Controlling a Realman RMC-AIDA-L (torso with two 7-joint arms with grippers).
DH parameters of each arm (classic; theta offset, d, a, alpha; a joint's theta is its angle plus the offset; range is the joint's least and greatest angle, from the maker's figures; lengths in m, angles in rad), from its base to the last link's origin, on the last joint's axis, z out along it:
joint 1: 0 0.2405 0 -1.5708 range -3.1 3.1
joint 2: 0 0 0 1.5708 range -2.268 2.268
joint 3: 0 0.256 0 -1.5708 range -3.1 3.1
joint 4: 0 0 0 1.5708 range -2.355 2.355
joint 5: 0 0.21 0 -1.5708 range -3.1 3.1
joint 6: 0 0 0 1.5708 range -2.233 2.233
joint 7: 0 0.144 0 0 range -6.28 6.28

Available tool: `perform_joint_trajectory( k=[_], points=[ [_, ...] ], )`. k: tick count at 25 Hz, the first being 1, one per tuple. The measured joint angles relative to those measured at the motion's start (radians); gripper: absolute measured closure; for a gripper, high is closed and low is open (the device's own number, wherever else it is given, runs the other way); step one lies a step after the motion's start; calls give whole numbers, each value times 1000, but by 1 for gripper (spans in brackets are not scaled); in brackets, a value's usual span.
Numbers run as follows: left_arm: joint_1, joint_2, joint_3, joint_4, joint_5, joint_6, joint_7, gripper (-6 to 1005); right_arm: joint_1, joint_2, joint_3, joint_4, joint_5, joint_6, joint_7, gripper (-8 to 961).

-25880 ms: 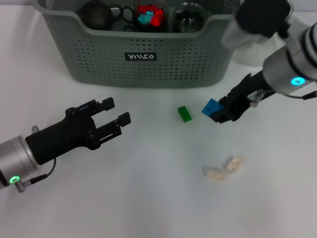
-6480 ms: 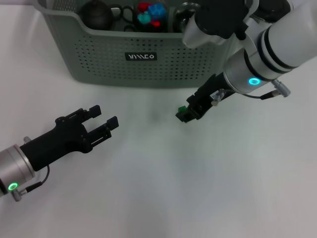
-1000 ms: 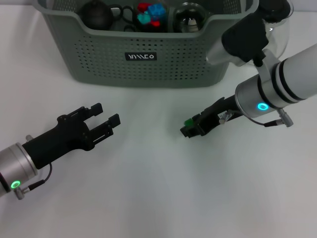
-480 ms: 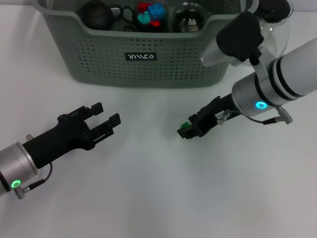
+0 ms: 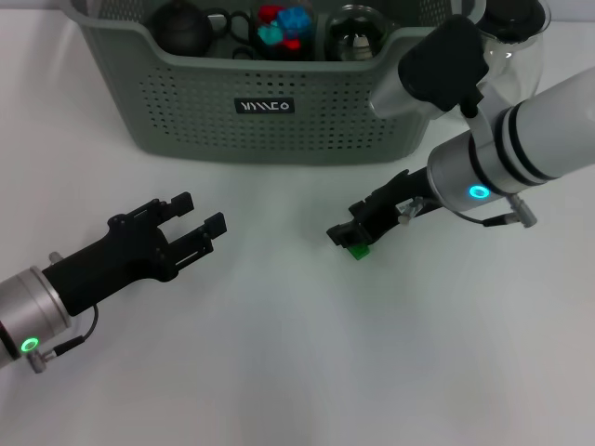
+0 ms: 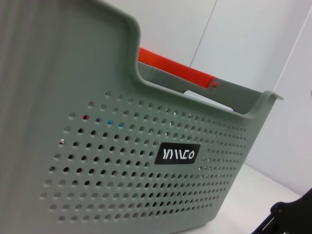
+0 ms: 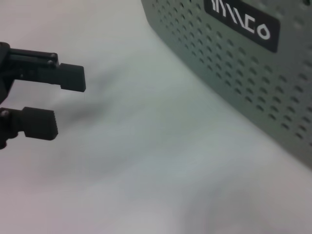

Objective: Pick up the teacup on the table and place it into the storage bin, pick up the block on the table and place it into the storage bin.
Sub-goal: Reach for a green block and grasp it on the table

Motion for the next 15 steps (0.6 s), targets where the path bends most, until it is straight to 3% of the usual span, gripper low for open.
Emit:
perform_joint_trajectory(
  k=[15],
  points=[
    [1, 0, 0, 0, 0, 0, 7, 336, 6, 0, -44, 48, 86, 34, -46, 448]
  ],
)
